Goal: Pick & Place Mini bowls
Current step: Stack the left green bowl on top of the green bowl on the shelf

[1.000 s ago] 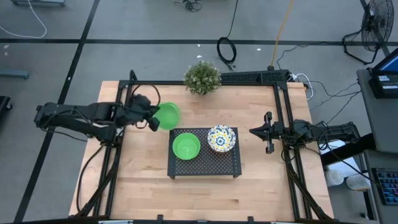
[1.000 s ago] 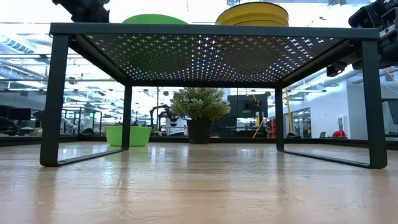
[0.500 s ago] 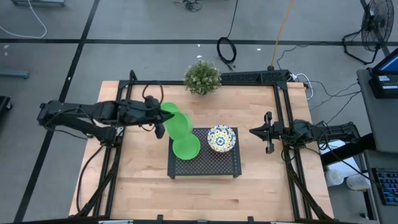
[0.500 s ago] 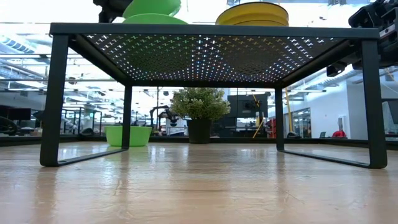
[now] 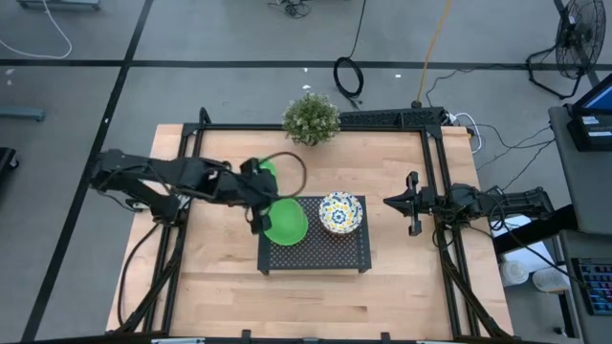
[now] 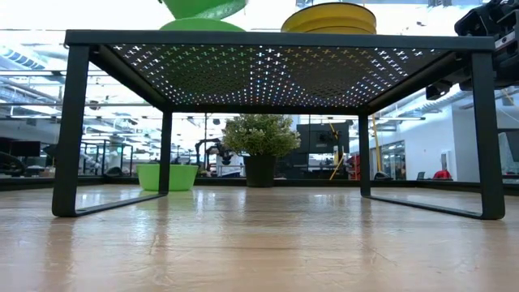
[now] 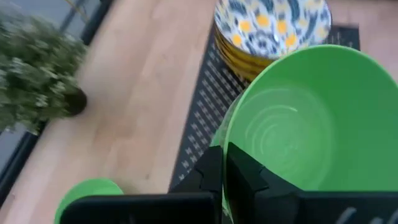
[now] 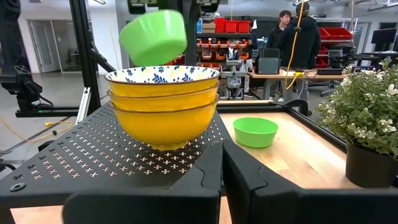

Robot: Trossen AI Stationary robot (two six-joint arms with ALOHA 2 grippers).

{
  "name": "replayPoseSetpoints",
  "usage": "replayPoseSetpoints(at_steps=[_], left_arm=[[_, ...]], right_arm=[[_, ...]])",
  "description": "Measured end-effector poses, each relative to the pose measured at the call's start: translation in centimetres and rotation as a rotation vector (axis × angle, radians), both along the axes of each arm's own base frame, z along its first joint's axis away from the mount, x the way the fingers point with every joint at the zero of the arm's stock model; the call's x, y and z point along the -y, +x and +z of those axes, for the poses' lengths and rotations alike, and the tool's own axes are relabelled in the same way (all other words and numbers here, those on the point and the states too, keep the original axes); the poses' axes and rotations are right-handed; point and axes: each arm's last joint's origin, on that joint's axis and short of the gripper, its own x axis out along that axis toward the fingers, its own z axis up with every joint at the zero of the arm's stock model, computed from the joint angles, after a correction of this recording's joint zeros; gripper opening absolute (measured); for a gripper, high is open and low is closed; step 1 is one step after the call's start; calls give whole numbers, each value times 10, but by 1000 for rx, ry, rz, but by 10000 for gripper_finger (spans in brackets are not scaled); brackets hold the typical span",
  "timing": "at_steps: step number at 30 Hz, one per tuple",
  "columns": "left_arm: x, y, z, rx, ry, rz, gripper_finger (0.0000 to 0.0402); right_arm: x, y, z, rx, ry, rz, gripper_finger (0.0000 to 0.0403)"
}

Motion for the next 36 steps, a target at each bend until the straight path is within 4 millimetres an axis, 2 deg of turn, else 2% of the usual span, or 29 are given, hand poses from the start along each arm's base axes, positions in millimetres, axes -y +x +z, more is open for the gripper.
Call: replayPoseSetpoints(at_steps=[9,20,24,29,36], left_arm=[[3,20,-17,-111,14,-1,6],[1,24,-25,-162,33,22,14],[1,25,-31,-203,36,23,5],[2,27,-34,-223,13,6,18],[3,28,-35,-226,-6,-3,11]], right_arm=[[0,0,0,0,0,0,0],[0,0,0,0,0,0,0],[0,0,0,1,0,0,0],[0,0,0,0,0,0,0],[0,0,0,1,0,0,0]])
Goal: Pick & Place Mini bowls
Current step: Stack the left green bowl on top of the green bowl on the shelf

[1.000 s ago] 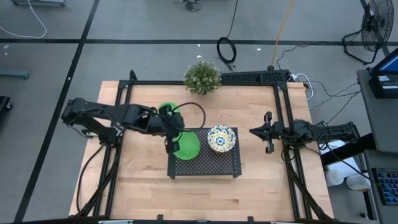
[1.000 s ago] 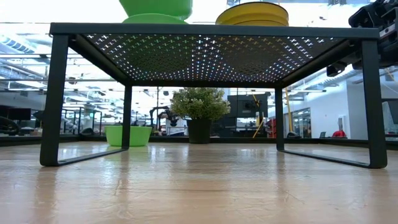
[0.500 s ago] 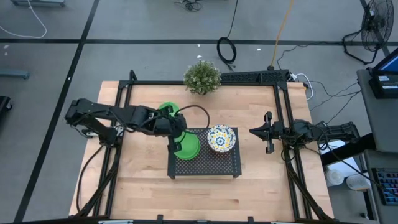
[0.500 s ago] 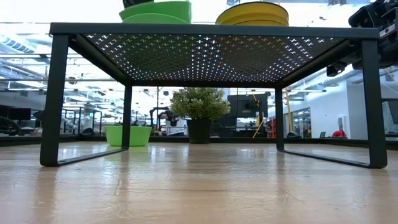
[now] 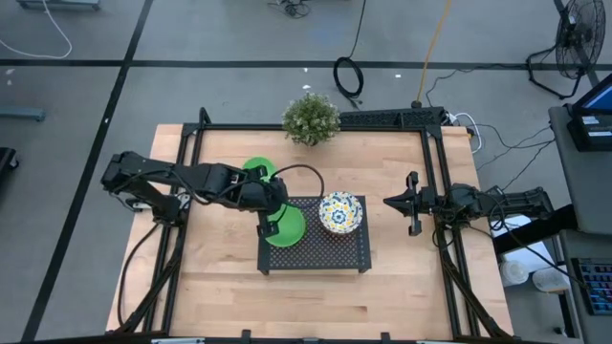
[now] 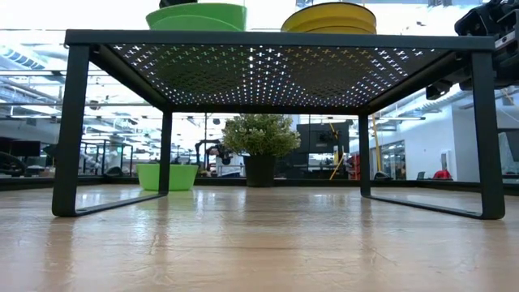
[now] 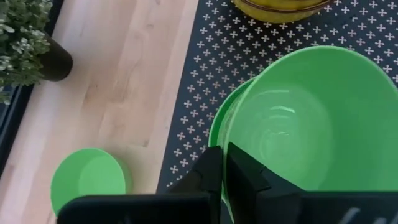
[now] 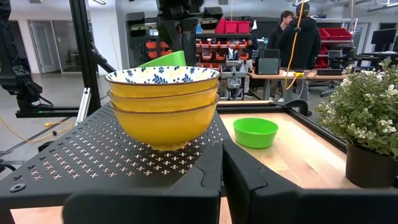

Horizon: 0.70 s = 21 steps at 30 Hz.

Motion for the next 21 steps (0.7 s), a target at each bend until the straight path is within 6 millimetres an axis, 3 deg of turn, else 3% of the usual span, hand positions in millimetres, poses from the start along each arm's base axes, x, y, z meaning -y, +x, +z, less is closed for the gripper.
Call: replayPoseSetpoints(at_steps=[6,21], left_arm=[[1,0,0,-1,-24,-9,39],[1,0,0,0,-17,-22,13]], right_arm=[[0,0,0,0,0,0,0],[0,0,0,0,0,0,0]])
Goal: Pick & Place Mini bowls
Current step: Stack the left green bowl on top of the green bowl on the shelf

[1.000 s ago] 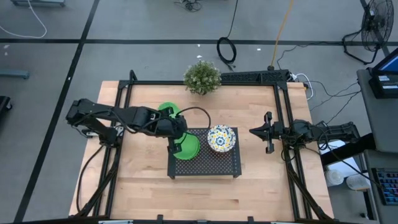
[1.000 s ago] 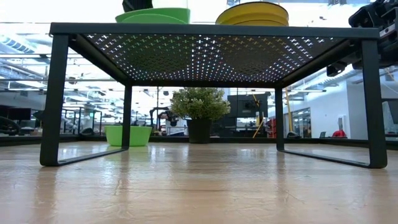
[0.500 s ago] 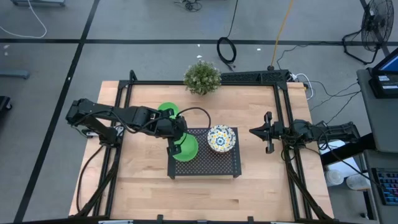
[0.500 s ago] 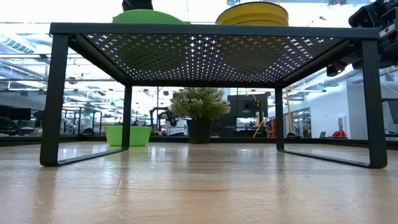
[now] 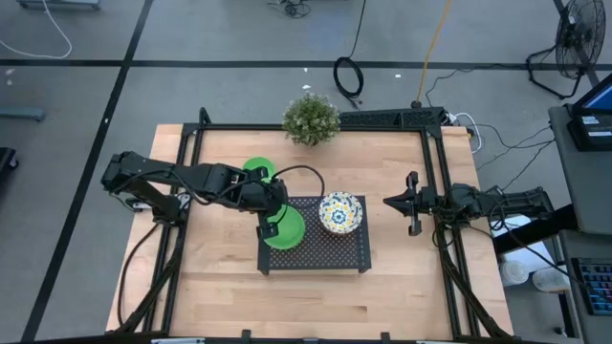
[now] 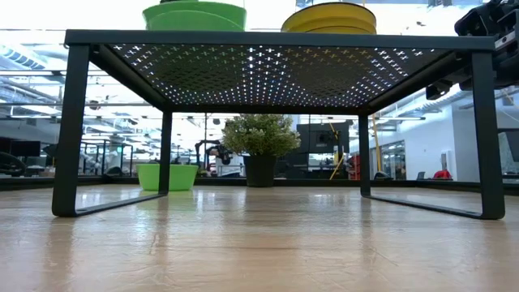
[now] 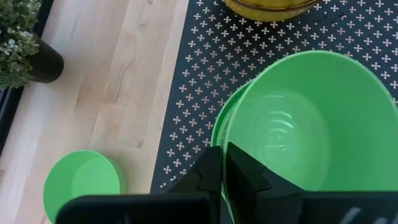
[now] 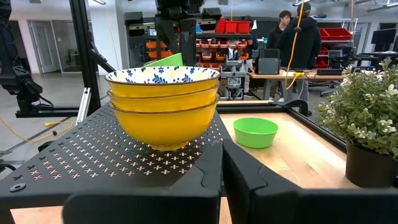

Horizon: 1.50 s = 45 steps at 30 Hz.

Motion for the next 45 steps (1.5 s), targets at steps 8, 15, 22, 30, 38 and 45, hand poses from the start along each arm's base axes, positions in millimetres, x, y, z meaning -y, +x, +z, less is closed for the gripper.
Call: replayPoseSetpoints(at_steps=[8,15,22,30,38,45], left_arm=[[0,0,0,-2,10,-17,65],[0,0,0,-2,13,-22,121],[-1,-3,5,21,11,-21,149],[0,-5,12,61,-23,-63,149],[3,-2,7,29,-86,-108,139],[3,-3,7,27,-64,-142,114]], right_arm=[[0,0,0,0,0,0,0],[0,0,0,0,0,0,0],[0,0,0,0,0,0,0],[0,0,0,-1,0,0,0],[0,0,0,-1,0,0,0],[0,0,0,-1,0,0,0]])
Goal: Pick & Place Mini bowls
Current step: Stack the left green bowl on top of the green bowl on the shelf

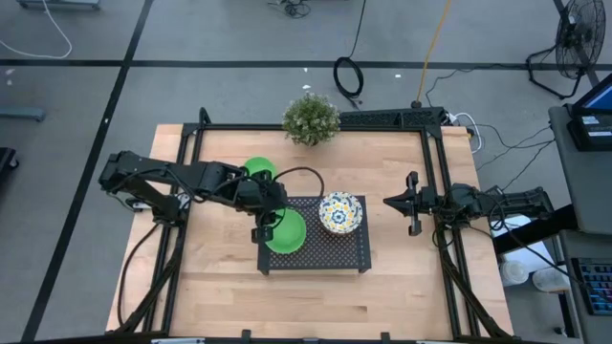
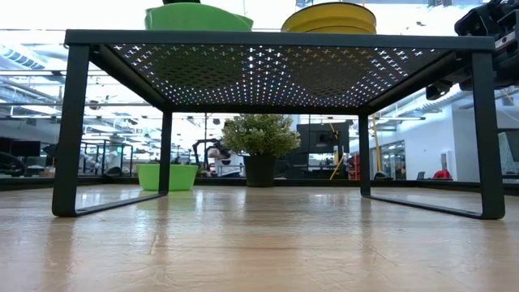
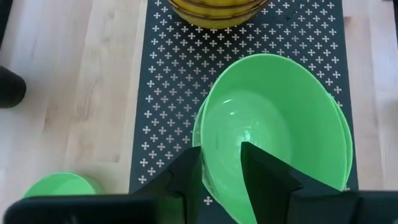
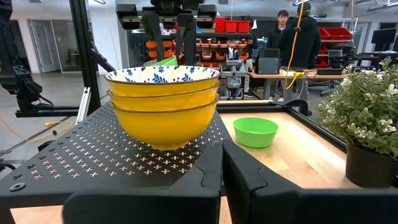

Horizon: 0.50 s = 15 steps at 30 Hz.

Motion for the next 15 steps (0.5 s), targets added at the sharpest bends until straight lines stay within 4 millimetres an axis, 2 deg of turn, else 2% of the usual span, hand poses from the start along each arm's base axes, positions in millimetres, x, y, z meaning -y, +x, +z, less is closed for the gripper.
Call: replayPoseSetpoints(at_steps=[7,15], left_arm=[[-3,1,-1,-2,7,0,83],[-18,0,-20,-67,2,70,40]], right_arm=[[0,0,0,0,0,0,0],[0,0,0,0,0,0,0]])
